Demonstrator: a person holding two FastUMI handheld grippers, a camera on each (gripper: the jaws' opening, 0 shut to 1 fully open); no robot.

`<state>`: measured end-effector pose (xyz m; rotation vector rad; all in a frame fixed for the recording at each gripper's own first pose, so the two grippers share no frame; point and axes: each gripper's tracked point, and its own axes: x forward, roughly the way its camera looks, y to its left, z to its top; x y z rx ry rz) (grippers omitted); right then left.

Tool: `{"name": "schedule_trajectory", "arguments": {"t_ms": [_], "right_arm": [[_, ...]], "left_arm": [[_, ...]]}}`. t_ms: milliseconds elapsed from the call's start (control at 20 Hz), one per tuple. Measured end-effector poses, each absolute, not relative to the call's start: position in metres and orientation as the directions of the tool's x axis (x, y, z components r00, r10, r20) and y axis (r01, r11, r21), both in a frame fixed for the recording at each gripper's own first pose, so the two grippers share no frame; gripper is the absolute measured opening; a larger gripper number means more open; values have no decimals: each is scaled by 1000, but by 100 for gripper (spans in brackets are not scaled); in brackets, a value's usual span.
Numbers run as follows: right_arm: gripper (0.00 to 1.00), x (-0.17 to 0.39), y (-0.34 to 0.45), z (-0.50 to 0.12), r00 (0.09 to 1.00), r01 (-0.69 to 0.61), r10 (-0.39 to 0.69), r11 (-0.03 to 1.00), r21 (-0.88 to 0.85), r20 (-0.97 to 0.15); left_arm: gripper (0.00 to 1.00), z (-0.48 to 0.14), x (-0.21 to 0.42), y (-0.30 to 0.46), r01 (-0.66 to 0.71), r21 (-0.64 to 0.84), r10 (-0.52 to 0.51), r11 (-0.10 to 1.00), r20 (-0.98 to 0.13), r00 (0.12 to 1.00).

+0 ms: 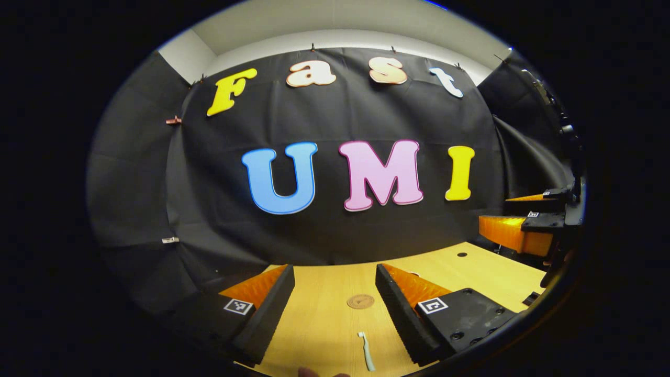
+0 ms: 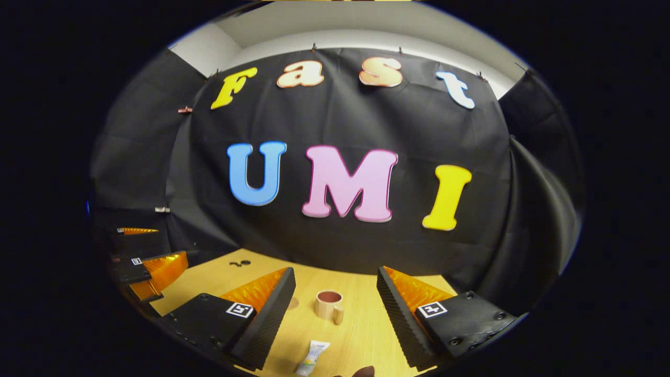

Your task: Put the toothbrush and toothpaste on the desktop into the cup, then pick up the cup and place it on the coaster on the desktop.

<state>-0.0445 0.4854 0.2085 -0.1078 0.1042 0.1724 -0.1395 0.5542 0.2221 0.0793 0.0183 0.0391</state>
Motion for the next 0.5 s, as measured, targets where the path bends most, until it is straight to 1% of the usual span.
{"name": "schedule_trajectory", "arguments": {"t_ms": [100, 200, 300, 400, 500], "right_arm": [[97, -41, 484, 161, 952, -182, 157, 981, -72, -264], [97, -39, 484, 105, 895, -184, 156, 983, -26, -417], [97, -39, 487, 50, 807, -176, 152, 984, 14, -571], [97, -44, 488, 0, 693, -148, 143, 988, 55, -706], [97, -48, 491, -25, 621, -97, 139, 990, 101, -772]], "left_arm": [[98, 204, -136, 554, -19, 85, 23, 996, -45, 999], [98, 192, -133, 554, -7, 98, 14, 995, -65, 998], [98, 180, -129, 554, -1, 113, 11, 994, -88, 996], [98, 171, -127, 554, 5, 122, 8, 993, -106, 994], [98, 163, -126, 555, 6, 128, 10, 992, -119, 993]]}}
